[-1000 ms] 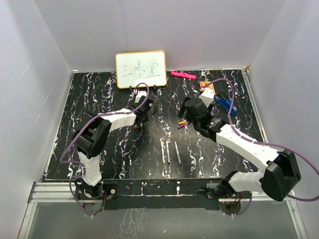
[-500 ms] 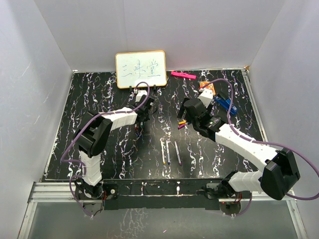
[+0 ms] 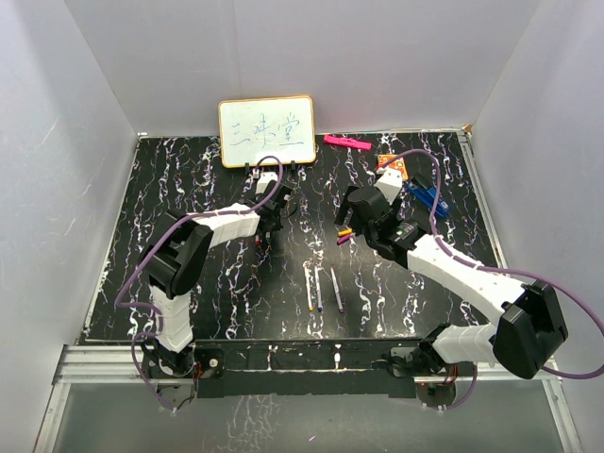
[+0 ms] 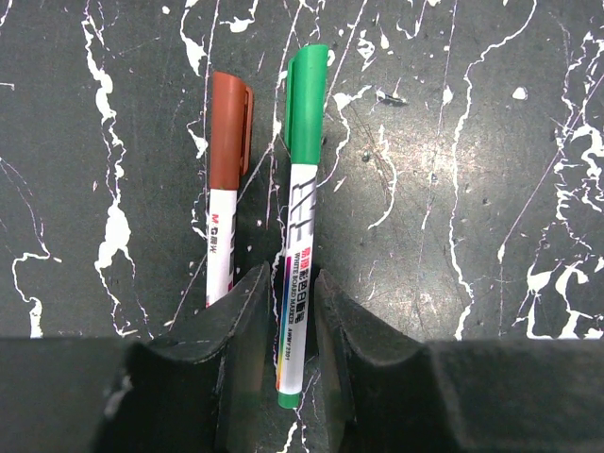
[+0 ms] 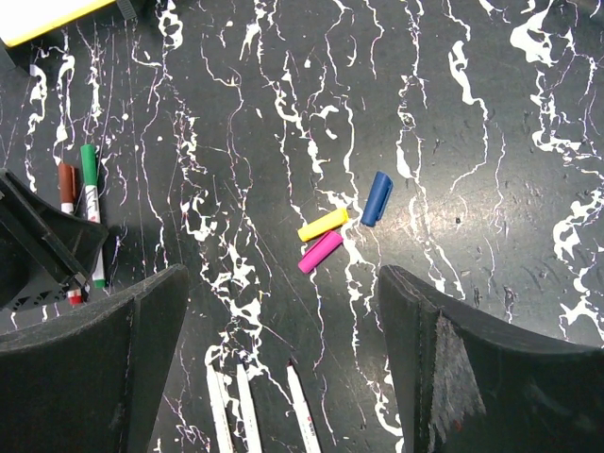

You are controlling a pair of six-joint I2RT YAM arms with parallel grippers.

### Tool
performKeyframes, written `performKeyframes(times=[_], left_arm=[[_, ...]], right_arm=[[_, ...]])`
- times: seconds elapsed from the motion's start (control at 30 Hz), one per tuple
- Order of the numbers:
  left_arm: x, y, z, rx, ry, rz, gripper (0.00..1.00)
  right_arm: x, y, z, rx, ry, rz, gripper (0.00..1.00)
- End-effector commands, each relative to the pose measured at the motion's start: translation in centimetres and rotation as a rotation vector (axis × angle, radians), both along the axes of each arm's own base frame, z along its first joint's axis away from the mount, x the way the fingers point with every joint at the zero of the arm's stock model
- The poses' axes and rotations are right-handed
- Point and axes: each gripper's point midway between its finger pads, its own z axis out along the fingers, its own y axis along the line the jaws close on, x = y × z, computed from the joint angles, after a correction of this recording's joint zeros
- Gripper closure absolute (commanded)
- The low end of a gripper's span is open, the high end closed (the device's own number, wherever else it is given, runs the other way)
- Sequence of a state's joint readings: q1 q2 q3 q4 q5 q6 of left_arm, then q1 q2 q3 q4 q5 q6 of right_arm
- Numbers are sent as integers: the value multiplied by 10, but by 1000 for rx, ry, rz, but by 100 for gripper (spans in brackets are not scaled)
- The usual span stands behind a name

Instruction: Insert the pens into the pen caps

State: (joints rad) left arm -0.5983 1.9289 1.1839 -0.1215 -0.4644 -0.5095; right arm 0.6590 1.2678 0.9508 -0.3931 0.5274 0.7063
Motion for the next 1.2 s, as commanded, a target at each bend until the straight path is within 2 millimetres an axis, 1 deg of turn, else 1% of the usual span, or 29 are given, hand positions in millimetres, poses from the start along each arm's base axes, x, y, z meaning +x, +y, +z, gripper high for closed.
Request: performKeyframes(times=[0.0,0.13,0.27,0.37,0.43,0.6,0.63,0.77,0.9,0.97,1.0,1.1,1.17], left_arm=[[-2,0,26,-33,-23,1,75],[-1,-6,53,-88,-71,-18,75],[-5,-10,81,-141,-114,-44,73],[-15,-13,95,-178,-128,-72,71],[-27,-18,99,-212,-113,-102,70],[-72,-38,90,-303,-20,-183,66],[-82,-43,84,-315,7,-206,64],[-122,-65,74,-328,79,-291,61],[-154,-83,67,-370,145,-358,56],[-164,-88,66,-370,159,-380,55],[-169,-91,66,-364,164,-392,55],[-178,-93,63,-355,194,-402,53],[-184,-94,61,-350,219,-405,52]], right_arm=[[6,1,7,21,-26,-16,21],[5,-1,3,21,-20,-22,21],[3,-1,-3,27,-8,-27,21],[2,-2,-6,28,-4,-32,21],[1,-3,-8,24,-2,-35,21],[2,-8,-9,7,-7,-56,20],[3,-8,-10,1,-9,-62,20],[4,-9,-16,-8,8,-63,17],[1,-8,-24,0,28,-63,15],[1,-8,-26,5,34,-63,13],[0,-8,-27,9,35,-62,11],[-3,-8,-27,17,33,-57,6],[-4,-11,-27,16,27,-59,6]])
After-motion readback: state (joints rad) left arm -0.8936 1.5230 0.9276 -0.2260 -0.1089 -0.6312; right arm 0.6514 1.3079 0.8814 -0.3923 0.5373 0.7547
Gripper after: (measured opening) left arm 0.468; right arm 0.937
